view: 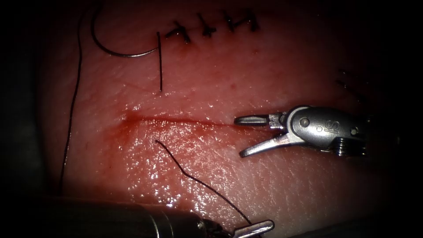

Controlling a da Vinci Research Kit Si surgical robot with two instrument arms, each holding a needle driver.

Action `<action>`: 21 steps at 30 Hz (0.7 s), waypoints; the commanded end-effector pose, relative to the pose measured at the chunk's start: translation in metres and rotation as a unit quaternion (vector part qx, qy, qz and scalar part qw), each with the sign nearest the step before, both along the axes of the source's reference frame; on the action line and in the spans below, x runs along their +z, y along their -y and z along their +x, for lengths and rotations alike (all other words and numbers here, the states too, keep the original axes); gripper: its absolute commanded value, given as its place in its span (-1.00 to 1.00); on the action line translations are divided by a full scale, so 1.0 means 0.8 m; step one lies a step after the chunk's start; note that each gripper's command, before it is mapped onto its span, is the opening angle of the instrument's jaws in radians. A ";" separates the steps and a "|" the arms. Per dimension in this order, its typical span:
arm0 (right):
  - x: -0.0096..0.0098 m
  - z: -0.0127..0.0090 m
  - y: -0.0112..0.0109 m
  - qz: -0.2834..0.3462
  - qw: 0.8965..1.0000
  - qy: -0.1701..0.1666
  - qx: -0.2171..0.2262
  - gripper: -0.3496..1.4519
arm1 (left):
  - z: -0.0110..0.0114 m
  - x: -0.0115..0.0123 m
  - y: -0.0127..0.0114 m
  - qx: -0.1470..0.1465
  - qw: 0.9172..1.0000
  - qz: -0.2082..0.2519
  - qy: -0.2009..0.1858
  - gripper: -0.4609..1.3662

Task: Wound Closure
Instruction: Pick up suture with left jaws, then regrasp suture to increase length of working suture

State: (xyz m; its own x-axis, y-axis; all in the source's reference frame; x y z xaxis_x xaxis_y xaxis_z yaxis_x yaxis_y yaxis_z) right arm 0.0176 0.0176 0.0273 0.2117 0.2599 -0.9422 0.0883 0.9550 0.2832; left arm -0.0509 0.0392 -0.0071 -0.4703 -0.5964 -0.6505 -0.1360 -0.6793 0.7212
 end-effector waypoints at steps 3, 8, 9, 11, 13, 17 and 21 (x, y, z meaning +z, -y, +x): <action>0.0001 0.0000 0.0001 -0.001 1.000 0.000 0.000 -0.09 | -0.0005 0.0003 0.0000 -0.004 1.000 0.000 0.002 0.18; 0.0001 -0.0001 0.0001 -0.001 1.000 -0.001 0.000 -0.10 | -0.0001 0.0003 0.0000 0.022 1.000 0.008 -0.012 -0.88; 0.0001 -0.0001 0.0001 -0.001 1.000 -0.001 0.000 -0.10 | 0.0002 0.0002 0.0000 0.037 0.999 0.015 -0.015 -0.88; 0.0001 -0.0001 0.0001 -0.001 1.000 -0.001 0.000 -0.10 | 0.0007 0.0000 -0.0001 0.043 0.999 0.015 -0.015 -0.88; 0.0002 0.0000 0.0002 -0.001 1.000 0.000 0.000 -0.07 | 0.0013 -0.0002 -0.0002 0.048 0.999 0.016 -0.011 -0.88; 0.0004 0.0006 0.0006 -0.008 1.000 0.005 -0.004 0.04 | 0.0033 -0.0010 -0.0006 0.049 0.999 0.022 -0.009 -0.88; 0.0007 0.0016 0.0010 -0.022 1.000 0.007 -0.003 0.19 | 0.0061 -0.0021 -0.0014 0.047 0.998 0.042 -0.003 -0.88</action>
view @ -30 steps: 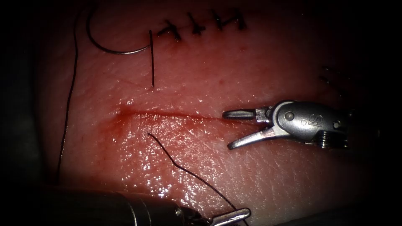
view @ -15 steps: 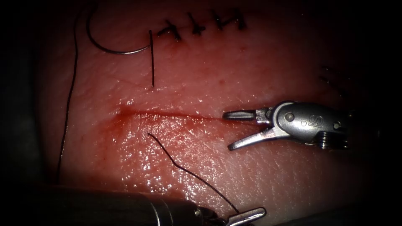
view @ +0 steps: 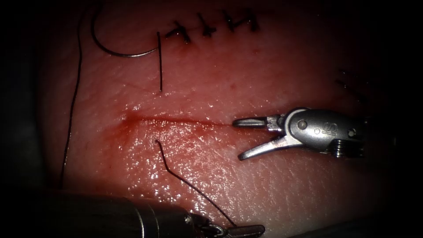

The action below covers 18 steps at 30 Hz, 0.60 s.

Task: Wound Closure
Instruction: Regrasp suture to increase length of working suture

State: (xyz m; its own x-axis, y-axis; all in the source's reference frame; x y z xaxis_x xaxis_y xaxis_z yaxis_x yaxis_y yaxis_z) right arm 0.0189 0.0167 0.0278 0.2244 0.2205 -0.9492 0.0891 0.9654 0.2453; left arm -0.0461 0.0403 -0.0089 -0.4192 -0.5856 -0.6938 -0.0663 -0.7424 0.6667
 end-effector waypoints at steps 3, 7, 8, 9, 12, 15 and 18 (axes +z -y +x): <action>0.0000 0.0010 0.0000 -0.019 1.000 0.001 -0.001 0.26 | 0.0024 -0.0008 -0.0006 -0.001 1.000 0.013 -0.002 -0.88; 0.0001 0.0026 -0.0001 -0.032 0.999 0.000 -0.001 0.33 | 0.0053 -0.0016 -0.0011 -0.002 1.000 0.022 -0.007 -0.88; 0.0002 0.0031 -0.0001 -0.035 0.999 -0.003 -0.002 0.35 | 0.0060 -0.0019 -0.0013 -0.001 1.000 0.024 -0.006 -0.88; 0.0003 0.0037 -0.0001 -0.038 0.999 -0.006 -0.004 0.37 | 0.0067 -0.0021 -0.0015 -0.001 1.000 0.026 -0.007 -0.88; 0.0005 0.0052 0.0000 -0.046 0.999 -0.015 -0.009 0.38 | 0.0079 -0.0024 -0.0020 0.000 1.000 0.030 -0.007 -0.88; 0.0005 0.0068 0.0001 -0.057 0.998 -0.025 -0.014 0.39 | 0.0084 -0.0026 -0.0025 0.000 0.999 0.034 -0.007 -0.88; 0.0005 0.0083 0.0003 -0.070 0.997 -0.039 -0.023 0.42 | 0.0085 -0.0026 -0.0030 -0.001 0.999 0.038 -0.005 -0.88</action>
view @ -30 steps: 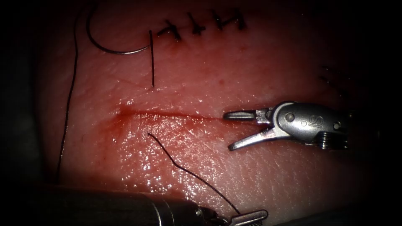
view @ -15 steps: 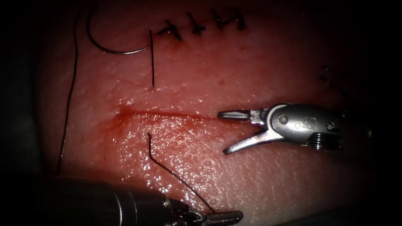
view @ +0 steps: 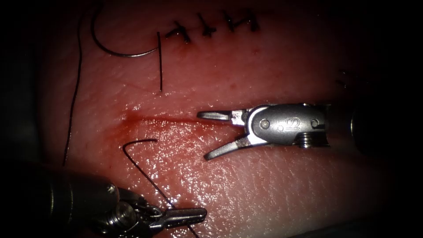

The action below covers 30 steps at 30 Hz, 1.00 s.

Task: Wound Closure
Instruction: Regrasp suture to increase length of working suture

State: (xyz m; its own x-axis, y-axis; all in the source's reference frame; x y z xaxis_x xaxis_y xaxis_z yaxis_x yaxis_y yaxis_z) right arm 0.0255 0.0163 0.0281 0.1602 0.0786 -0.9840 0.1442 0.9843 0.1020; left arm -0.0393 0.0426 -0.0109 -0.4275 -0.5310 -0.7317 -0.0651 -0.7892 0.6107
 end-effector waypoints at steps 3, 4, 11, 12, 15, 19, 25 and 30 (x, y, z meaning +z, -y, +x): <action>0.0000 0.0014 -0.0001 -0.012 1.000 -0.017 -0.010 0.43 | 0.0000 0.0000 -0.0005 0.004 1.000 0.005 -0.003 -0.88; 0.0000 0.0017 -0.0001 -0.015 1.000 -0.020 -0.012 0.44 | 0.0000 0.0000 -0.0005 0.004 1.000 0.005 -0.003 -0.88; 0.0001 0.0049 0.0005 -0.030 0.997 -0.060 -0.027 0.47 | 0.0001 -0.0002 -0.0008 0.007 1.000 0.005 -0.006 -0.88; 0.0000 0.0053 0.0007 -0.030 0.997 -0.066 -0.032 0.47 | 0.0002 -0.0002 -0.0008 0.009 1.000 0.006 -0.008 -0.88; 0.0000 0.0065 0.0013 -0.037 0.995 -0.079 -0.049 0.44 | 0.0002 -0.0003 -0.0008 0.010 1.000 0.007 -0.008 -0.88; 0.0005 0.0084 0.0018 -0.043 0.993 -0.092 -0.058 0.44 | 0.0003 -0.0005 -0.0008 0.010 1.000 0.008 -0.008 -0.88; 0.0004 0.0103 0.0021 -0.044 0.991 -0.109 -0.068 0.40 | 0.0004 -0.0006 -0.0009 0.011 1.000 0.009 -0.008 -0.88; 0.0006 0.0118 0.0027 -0.050 0.989 -0.118 -0.078 0.37 | 0.0004 -0.0006 -0.0009 0.011 1.000 0.009 -0.008 -0.88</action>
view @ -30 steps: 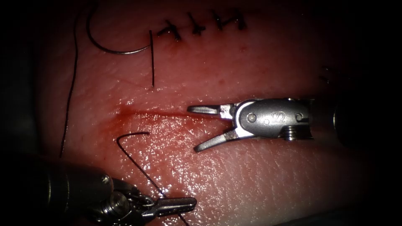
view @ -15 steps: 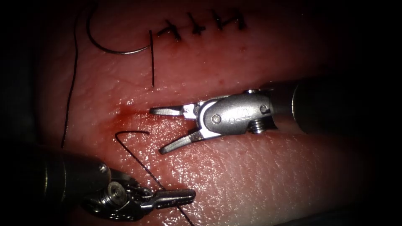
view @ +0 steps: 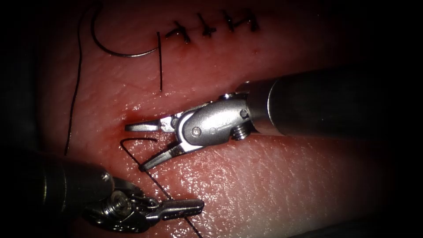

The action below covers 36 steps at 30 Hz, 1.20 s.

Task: Wound Closure
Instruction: Regrasp suture to increase length of working suture

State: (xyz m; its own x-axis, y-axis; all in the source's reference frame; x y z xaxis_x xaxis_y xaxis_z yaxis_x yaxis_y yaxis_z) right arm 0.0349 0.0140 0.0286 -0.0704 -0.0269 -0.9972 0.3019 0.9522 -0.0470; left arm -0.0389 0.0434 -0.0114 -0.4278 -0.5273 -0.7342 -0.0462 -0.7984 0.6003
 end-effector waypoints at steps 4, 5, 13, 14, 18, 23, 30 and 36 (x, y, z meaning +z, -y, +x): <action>0.0005 0.0010 0.0006 -0.010 1.000 -0.006 -0.009 0.35 | 0.0001 0.0000 0.0000 0.005 1.000 -0.001 -0.003 -0.88; 0.0006 0.0012 0.0007 -0.012 1.000 -0.007 -0.012 0.34 | 0.0001 0.0000 0.0000 0.005 1.000 -0.001 -0.003 -0.88; 0.0006 0.0015 0.0010 -0.026 1.000 -0.017 0.000 0.32 | 0.0004 0.0000 0.0001 0.004 1.000 0.004 0.000 -0.88; 0.0005 0.0015 0.0009 -0.026 1.000 -0.018 0.002 0.30 | 0.0005 0.0000 0.0001 0.004 1.000 0.004 0.000 -0.88; 0.0003 0.0016 0.0003 -0.026 0.999 -0.018 0.009 0.26 | 0.0005 0.0000 0.0001 0.004 1.000 0.007 0.001 -0.88; 0.0000 0.0018 -0.0004 -0.027 0.999 -0.020 0.020 0.28 | 0.0005 0.0000 0.0000 0.003 1.000 0.010 0.002 -0.88; -0.0002 0.0025 0.0000 -0.031 0.999 -0.024 0.019 0.21 | 0.0005 0.0000 -0.0001 0.003 1.000 0.010 0.002 -0.88; 0.0000 0.0032 0.0002 -0.046 0.998 -0.036 0.007 -0.74 | 0.0005 0.0000 0.0000 0.001 1.000 0.013 0.003 -0.88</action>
State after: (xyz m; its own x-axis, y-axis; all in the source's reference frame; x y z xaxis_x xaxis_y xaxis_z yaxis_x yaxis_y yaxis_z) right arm 0.0374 0.0136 0.0285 -0.1461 -0.1247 -0.9814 0.2842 0.9449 -0.1623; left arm -0.0386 0.0434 -0.0114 -0.4212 -0.5094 -0.7504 -0.0525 -0.8123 0.5809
